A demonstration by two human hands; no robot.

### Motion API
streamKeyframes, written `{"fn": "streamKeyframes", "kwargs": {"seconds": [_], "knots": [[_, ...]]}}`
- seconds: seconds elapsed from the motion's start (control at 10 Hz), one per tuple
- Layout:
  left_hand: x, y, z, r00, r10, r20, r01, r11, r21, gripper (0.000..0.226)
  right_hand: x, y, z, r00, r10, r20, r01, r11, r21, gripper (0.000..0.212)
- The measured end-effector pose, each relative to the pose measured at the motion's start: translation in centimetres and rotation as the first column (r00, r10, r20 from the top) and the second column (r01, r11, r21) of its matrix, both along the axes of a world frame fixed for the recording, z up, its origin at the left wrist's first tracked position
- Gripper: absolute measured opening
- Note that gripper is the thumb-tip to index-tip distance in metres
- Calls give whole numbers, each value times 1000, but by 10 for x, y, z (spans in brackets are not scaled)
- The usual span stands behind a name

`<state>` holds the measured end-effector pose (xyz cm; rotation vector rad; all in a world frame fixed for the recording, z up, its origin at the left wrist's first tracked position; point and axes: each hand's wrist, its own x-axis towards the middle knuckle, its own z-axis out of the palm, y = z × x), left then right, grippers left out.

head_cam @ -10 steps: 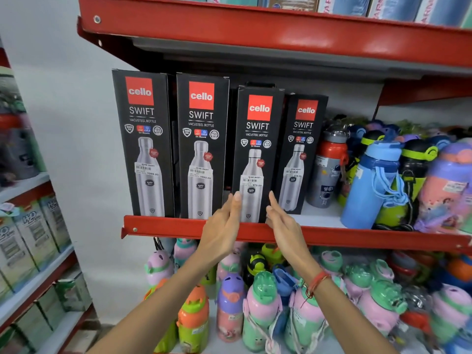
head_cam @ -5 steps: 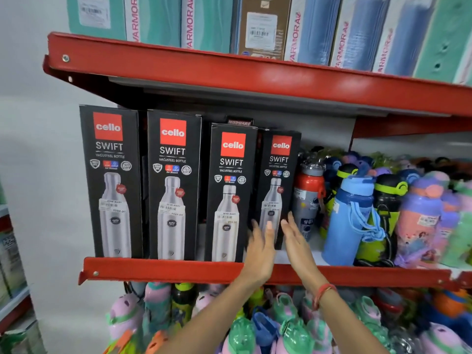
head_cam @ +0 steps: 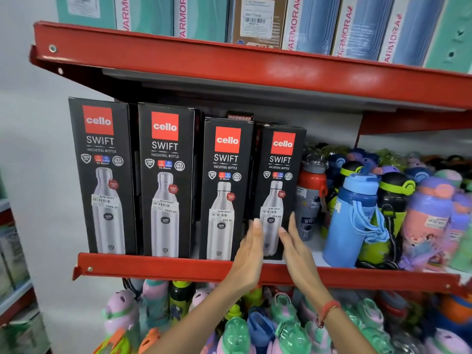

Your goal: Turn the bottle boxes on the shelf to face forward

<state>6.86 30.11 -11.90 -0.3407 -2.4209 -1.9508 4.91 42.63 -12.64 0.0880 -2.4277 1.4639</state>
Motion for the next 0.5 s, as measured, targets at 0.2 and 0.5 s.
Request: {"fn": "streamKeyframes", "kwargs": {"seconds": [0.2,0.5], "knots": [[31,-7,6,1000,-22,-10,22,999,-36,84,29,-1,1,1000,-6,13,6,1000,4,56],[57,-18,30,995,-70,-67,59,985,-161,90,67,-19,46,991,-47,-128,64,989,132,59]]}}
